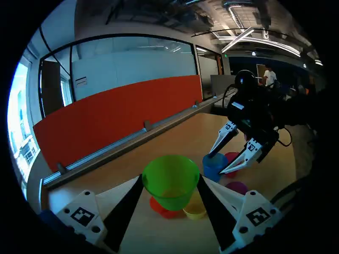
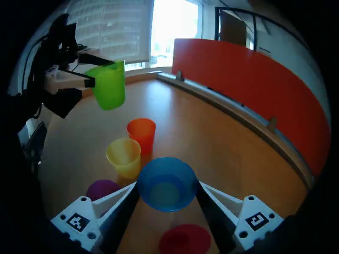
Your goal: Pour water
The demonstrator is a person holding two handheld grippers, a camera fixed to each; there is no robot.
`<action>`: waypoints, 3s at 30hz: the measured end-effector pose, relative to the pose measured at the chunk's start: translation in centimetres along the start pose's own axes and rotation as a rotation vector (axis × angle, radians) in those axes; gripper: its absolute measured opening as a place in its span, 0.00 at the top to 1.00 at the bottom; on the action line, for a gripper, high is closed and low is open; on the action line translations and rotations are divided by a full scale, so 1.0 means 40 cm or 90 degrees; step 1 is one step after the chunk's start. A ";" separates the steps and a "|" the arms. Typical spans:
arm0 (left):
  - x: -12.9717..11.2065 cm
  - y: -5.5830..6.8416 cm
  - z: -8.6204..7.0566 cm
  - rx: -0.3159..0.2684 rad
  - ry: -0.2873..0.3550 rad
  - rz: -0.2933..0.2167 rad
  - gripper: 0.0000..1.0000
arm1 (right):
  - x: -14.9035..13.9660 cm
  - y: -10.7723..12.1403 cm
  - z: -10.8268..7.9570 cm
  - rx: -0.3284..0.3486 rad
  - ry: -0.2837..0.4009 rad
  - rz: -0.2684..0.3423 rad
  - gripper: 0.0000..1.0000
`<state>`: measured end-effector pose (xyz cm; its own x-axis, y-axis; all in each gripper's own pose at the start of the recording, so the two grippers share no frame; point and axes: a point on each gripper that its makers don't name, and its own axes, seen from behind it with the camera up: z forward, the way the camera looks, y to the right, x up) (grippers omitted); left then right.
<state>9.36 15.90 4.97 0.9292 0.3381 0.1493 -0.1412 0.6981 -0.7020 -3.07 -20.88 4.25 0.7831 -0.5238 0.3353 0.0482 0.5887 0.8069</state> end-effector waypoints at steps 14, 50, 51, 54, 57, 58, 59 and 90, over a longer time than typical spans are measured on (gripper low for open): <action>0.024 0.007 -0.025 0.008 0.018 -0.007 0.11 | 0.114 0.012 -0.081 -0.030 0.097 0.000 0.08; 0.113 0.025 -0.075 -0.004 0.093 -0.033 0.11 | 0.301 -0.031 -0.214 -0.046 0.275 0.021 0.08; 0.116 0.025 -0.076 -0.004 0.095 -0.032 0.11 | 0.301 -0.030 -0.215 -0.045 0.276 0.023 0.08; 0.124 0.025 -0.080 -0.002 0.102 -0.033 0.11 | 0.303 -0.029 -0.221 -0.046 0.279 0.023 0.08; 0.132 0.024 -0.085 0.000 0.109 -0.036 0.11 | 0.309 -0.027 -0.229 -0.048 0.283 0.022 0.08; 0.135 0.023 -0.087 0.001 0.113 -0.038 0.11 | 0.310 -0.027 -0.231 -0.048 0.284 0.021 0.08; 0.138 0.023 -0.089 0.002 0.117 -0.039 0.11 | 0.311 -0.026 -0.233 -0.048 0.285 0.020 0.08; 0.172 0.025 -0.103 0.001 0.156 -0.064 0.11 | 0.332 -0.042 -0.245 -0.047 0.283 -0.005 0.08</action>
<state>17.04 16.34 2.41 0.9936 0.1039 0.0452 -0.0439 0.7212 -0.6913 13.33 -22.78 2.59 0.9720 -0.2227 0.0751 0.0868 0.6369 0.7661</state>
